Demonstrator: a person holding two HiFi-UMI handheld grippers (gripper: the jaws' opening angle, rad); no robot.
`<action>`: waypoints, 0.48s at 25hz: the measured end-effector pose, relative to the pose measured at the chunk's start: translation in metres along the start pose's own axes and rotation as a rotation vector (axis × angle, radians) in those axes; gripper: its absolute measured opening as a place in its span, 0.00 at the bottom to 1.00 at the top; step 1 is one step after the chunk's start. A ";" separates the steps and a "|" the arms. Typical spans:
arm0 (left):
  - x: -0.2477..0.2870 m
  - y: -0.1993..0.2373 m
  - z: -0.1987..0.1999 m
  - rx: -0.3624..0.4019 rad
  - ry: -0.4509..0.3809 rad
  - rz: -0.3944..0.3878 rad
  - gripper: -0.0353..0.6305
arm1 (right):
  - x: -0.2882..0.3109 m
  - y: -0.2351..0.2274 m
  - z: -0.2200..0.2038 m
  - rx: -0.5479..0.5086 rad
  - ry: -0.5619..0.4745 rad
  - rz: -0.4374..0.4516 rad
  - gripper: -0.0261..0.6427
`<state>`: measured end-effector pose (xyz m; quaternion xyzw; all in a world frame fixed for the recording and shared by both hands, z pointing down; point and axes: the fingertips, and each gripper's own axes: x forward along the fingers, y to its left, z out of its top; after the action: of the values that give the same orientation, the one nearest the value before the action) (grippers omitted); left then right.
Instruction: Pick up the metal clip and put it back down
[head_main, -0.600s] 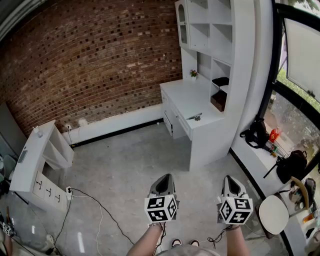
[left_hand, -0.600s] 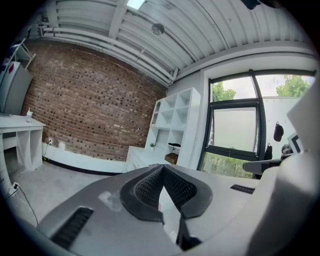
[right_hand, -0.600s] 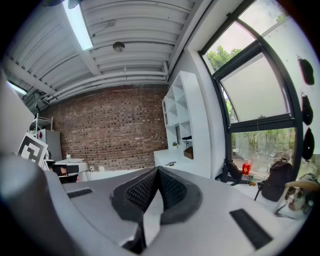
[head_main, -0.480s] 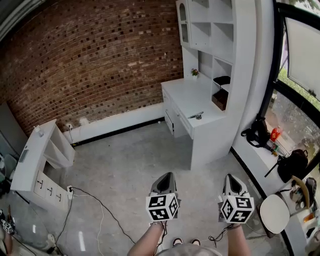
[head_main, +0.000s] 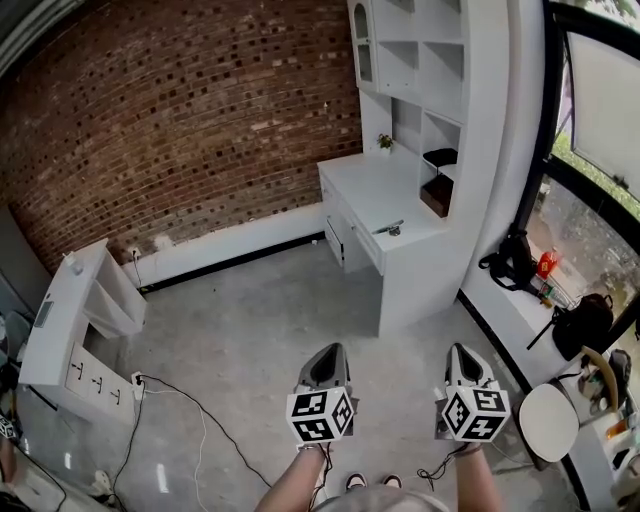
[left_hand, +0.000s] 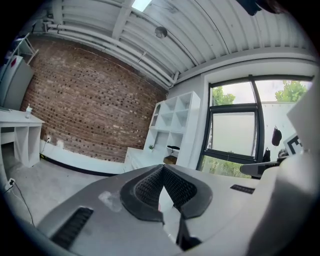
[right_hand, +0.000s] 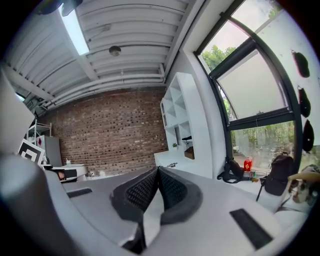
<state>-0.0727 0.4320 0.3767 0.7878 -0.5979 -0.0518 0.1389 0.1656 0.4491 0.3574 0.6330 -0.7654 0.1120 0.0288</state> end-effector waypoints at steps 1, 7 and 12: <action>0.000 0.001 0.000 -0.003 -0.001 0.001 0.07 | 0.000 -0.001 0.000 -0.005 0.005 -0.007 0.04; -0.002 0.008 0.002 -0.013 0.002 -0.007 0.07 | 0.000 -0.001 0.001 -0.014 0.013 -0.021 0.06; 0.000 0.018 0.005 -0.011 -0.003 -0.002 0.07 | 0.004 0.003 0.002 -0.019 0.012 -0.020 0.13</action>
<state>-0.0906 0.4264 0.3771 0.7875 -0.5970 -0.0564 0.1423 0.1625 0.4453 0.3562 0.6398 -0.7598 0.1081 0.0404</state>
